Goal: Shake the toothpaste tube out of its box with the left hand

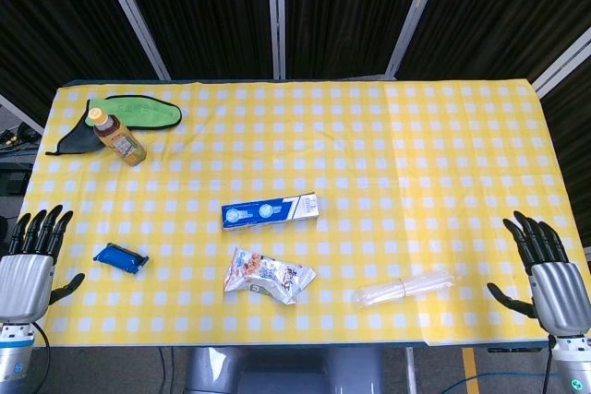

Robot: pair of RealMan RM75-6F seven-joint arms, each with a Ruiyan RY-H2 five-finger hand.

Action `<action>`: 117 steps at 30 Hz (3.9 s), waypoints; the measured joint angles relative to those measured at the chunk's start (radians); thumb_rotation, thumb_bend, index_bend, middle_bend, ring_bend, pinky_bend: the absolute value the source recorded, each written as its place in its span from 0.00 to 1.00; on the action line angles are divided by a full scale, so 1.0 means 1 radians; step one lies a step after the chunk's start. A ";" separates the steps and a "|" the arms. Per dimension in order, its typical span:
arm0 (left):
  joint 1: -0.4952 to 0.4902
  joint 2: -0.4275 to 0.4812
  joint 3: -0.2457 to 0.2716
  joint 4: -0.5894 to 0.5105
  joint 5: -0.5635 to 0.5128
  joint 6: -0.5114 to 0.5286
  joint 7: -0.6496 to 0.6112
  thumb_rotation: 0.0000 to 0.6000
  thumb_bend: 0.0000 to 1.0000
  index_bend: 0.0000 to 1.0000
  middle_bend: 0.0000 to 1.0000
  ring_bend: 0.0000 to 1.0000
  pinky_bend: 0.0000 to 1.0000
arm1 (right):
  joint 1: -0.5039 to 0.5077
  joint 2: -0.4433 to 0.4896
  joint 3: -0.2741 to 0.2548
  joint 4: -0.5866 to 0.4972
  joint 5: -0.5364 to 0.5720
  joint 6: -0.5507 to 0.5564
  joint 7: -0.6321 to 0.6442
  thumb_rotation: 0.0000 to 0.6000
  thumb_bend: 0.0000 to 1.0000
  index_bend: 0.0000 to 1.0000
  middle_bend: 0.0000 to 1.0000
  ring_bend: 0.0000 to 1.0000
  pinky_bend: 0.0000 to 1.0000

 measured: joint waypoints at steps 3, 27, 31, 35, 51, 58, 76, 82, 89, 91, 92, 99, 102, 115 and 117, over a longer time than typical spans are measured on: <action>0.000 0.001 0.000 0.000 0.000 0.000 -0.001 1.00 0.00 0.00 0.00 0.00 0.00 | -0.001 0.000 0.000 0.001 0.000 0.002 0.002 1.00 0.08 0.00 0.00 0.00 0.00; -0.016 -0.006 0.002 -0.009 0.002 -0.025 -0.007 1.00 0.00 0.00 0.00 0.00 0.00 | 0.000 0.006 -0.002 0.001 0.004 -0.009 0.012 1.00 0.08 0.00 0.00 0.00 0.00; -0.035 -0.008 -0.011 -0.031 -0.008 -0.051 -0.003 1.00 0.00 0.00 0.00 0.00 0.00 | 0.001 0.007 -0.004 0.001 0.005 -0.014 0.019 1.00 0.08 0.00 0.00 0.00 0.00; -0.066 -0.011 -0.035 -0.063 -0.035 -0.096 0.036 1.00 0.00 0.00 0.00 0.00 0.03 | 0.001 0.010 -0.002 0.001 0.007 -0.013 0.028 1.00 0.08 0.00 0.00 0.00 0.00; -0.334 -0.092 -0.213 -0.166 -0.376 -0.400 0.351 1.00 0.00 0.15 0.02 0.10 0.17 | 0.004 0.033 0.010 0.008 0.037 -0.024 0.100 1.00 0.08 0.00 0.00 0.00 0.00; -0.474 -0.165 -0.263 -0.147 -0.613 -0.487 0.484 1.00 0.00 0.15 0.02 0.11 0.18 | 0.008 0.043 0.015 0.015 0.051 -0.037 0.137 1.00 0.08 0.00 0.00 0.00 0.00; -0.756 -0.464 -0.270 0.054 -0.961 -0.476 0.661 1.00 0.00 0.26 0.11 0.16 0.22 | 0.009 0.064 0.024 0.022 0.068 -0.044 0.211 1.00 0.08 0.00 0.00 0.00 0.00; -0.800 -0.526 -0.273 0.128 -0.987 -0.465 0.659 1.00 0.00 0.27 0.12 0.16 0.23 | 0.009 0.070 0.028 0.026 0.076 -0.046 0.232 1.00 0.08 0.00 0.00 0.00 0.00; -0.849 -0.591 -0.270 0.203 -1.006 -0.461 0.659 1.00 0.00 0.27 0.12 0.17 0.23 | 0.010 0.076 0.033 0.031 0.084 -0.050 0.253 1.00 0.08 0.00 0.00 0.00 0.00; -0.856 -0.602 -0.267 0.216 -1.011 -0.461 0.659 1.00 0.04 0.28 0.13 0.17 0.23 | 0.009 0.077 0.034 0.031 0.085 -0.049 0.257 1.00 0.08 0.00 0.00 0.00 0.00; -0.859 -0.606 -0.266 0.221 -1.013 -0.462 0.660 1.00 0.07 0.29 0.14 0.18 0.24 | 0.009 0.078 0.034 0.031 0.085 -0.049 0.259 1.00 0.08 0.00 0.00 0.00 0.00; -0.868 -0.637 -0.251 0.260 -0.994 -0.446 0.648 1.00 0.36 0.52 0.34 0.36 0.42 | 0.008 0.080 0.034 0.031 0.081 -0.047 0.262 1.00 0.08 0.00 0.00 0.00 0.00; -0.866 -0.647 -0.240 0.275 -0.954 -0.420 0.635 1.00 0.39 0.56 0.38 0.38 0.44 | 0.007 0.081 0.033 0.028 0.077 -0.043 0.260 1.00 0.08 0.00 0.00 0.00 0.00; -0.804 -0.577 -0.195 0.249 -0.765 -0.329 0.535 1.00 0.41 0.57 0.38 0.39 0.44 | 0.002 0.080 0.032 0.019 0.067 -0.030 0.240 1.00 0.08 0.00 0.00 0.00 0.00; -0.794 -0.547 -0.189 0.226 -0.743 -0.327 0.520 1.00 0.41 0.56 0.38 0.39 0.44 | 0.001 0.080 0.032 0.017 0.066 -0.028 0.235 1.00 0.08 0.00 0.00 0.00 0.00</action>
